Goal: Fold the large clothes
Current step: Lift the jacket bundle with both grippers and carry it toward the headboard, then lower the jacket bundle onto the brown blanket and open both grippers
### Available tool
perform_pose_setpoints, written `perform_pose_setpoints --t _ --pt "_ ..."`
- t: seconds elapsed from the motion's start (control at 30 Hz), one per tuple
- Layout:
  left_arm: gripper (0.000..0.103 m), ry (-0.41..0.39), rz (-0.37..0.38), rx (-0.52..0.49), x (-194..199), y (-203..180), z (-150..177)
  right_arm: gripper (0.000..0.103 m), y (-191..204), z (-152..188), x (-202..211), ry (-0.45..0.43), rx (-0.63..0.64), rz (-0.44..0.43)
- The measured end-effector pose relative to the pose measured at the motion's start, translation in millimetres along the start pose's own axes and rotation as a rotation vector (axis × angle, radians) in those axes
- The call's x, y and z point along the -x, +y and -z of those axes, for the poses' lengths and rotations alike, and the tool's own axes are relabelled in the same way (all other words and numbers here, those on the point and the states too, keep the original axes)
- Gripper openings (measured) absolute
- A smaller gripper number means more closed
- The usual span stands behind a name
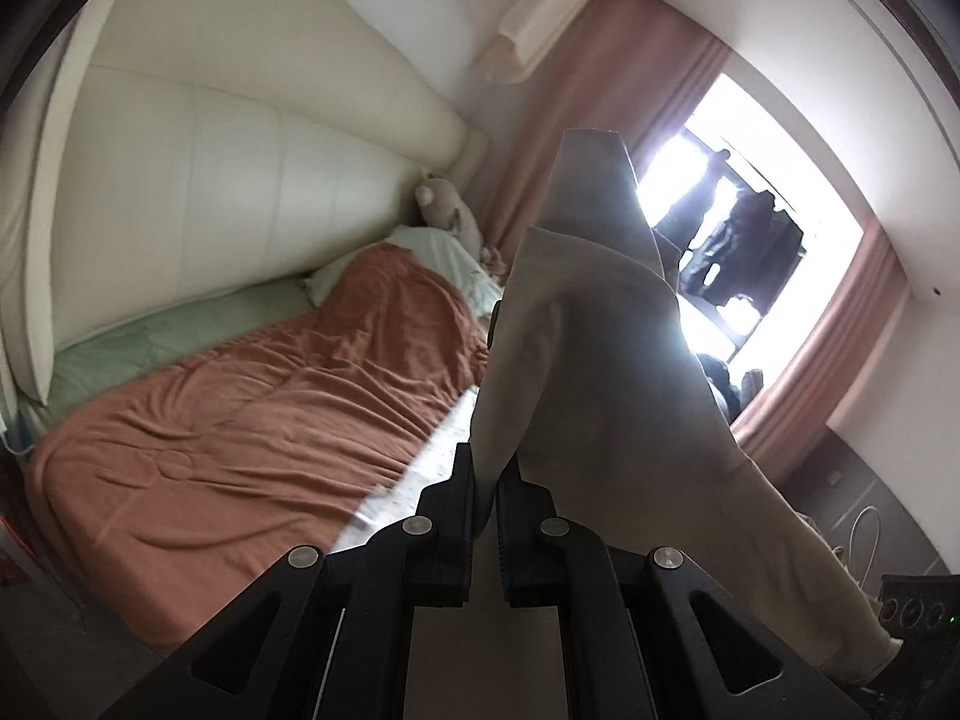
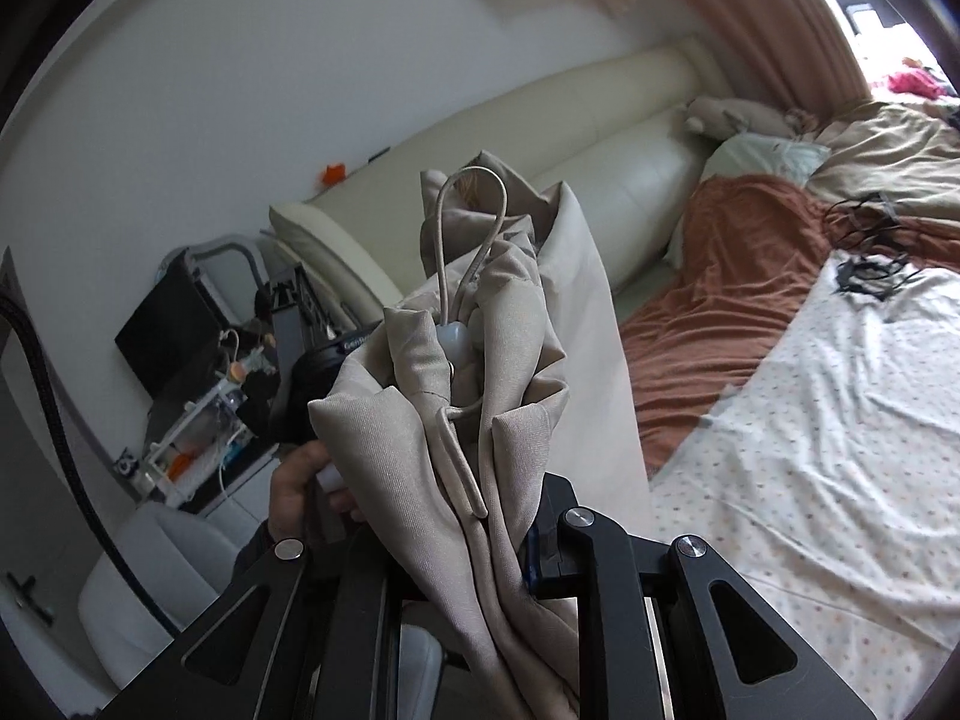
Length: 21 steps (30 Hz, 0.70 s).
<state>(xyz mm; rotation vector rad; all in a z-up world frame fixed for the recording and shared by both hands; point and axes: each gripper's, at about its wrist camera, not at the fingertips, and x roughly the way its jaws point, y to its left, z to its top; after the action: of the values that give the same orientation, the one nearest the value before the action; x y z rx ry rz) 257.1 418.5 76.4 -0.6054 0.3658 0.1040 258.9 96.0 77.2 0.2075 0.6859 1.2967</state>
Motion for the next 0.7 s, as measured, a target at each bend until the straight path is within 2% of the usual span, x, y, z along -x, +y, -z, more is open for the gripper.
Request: perform_pose_setpoints --t 0.4,0.53,0.7 --pt "0.005 -0.079 -0.206 0.036 26 108 -62 0.017 33 -12 -180 0.197 0.03 -0.159" --pt "0.005 -0.091 -0.266 0.026 27 128 -76 0.017 29 -8 -224 0.249 0.008 -0.204" --pt "0.005 -0.068 -0.315 0.029 5 153 -85 0.017 3 -2 -269 0.304 -0.043 -0.23"
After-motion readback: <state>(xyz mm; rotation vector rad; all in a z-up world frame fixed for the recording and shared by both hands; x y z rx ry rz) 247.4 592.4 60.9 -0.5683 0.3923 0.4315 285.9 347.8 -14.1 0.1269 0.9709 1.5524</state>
